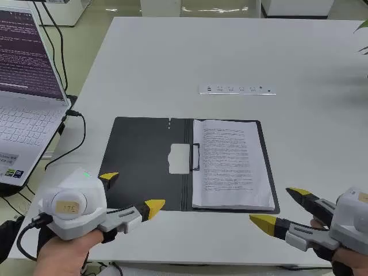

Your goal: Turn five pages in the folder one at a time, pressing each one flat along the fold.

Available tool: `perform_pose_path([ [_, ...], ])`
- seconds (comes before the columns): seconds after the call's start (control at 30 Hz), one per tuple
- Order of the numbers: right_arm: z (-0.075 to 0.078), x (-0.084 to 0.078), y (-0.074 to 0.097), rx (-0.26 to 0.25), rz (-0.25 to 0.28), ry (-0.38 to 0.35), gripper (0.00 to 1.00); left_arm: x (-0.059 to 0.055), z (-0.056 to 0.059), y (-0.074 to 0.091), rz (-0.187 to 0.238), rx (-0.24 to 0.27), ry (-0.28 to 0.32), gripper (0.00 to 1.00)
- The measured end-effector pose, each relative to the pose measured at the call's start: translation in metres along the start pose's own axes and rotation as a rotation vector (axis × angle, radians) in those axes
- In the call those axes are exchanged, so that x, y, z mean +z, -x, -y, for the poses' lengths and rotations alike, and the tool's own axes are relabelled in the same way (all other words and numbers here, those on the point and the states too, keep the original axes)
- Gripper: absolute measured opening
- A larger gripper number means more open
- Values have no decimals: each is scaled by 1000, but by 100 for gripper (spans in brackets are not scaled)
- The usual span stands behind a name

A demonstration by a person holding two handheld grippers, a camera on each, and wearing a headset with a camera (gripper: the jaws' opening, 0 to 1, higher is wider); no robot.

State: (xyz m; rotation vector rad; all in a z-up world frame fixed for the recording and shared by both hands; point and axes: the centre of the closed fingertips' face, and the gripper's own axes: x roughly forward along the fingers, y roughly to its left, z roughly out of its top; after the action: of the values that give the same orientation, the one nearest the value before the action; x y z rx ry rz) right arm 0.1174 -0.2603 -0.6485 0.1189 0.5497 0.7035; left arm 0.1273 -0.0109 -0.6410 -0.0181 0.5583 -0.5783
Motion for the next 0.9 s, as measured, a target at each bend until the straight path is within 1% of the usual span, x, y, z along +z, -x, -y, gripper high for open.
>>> perform_pose_path([
  [0.13, -2, -1, -3, 3, -11, 17, 80, 2, 0, 0, 4, -1, -1, 73],
  [0.3, -4, -3, -6, 4, -20, 27, 80, 3, -1, -2, -8, -4, -36, 74],
  [0.37, -4, -4, -6, 3, -21, 27, 80, 4, -3, -2, -6, -3, -38, 74],
  [0.5, -4, -5, -6, -4, -22, 21, 80, 7, -7, -1, 1, 1, -35, 74],
  [0.63, -2, -6, -5, -11, -25, 18, 80, 7, -11, -1, 1, 3, -33, 74],
  [0.8, -1, -6, -3, -23, -18, 4, 80, 8, -10, -1, 2, 1, -34, 74],
  [0.9, -1, -6, -3, -25, -23, 7, 80, 9, -10, -2, 12, -4, -18, 74],
])
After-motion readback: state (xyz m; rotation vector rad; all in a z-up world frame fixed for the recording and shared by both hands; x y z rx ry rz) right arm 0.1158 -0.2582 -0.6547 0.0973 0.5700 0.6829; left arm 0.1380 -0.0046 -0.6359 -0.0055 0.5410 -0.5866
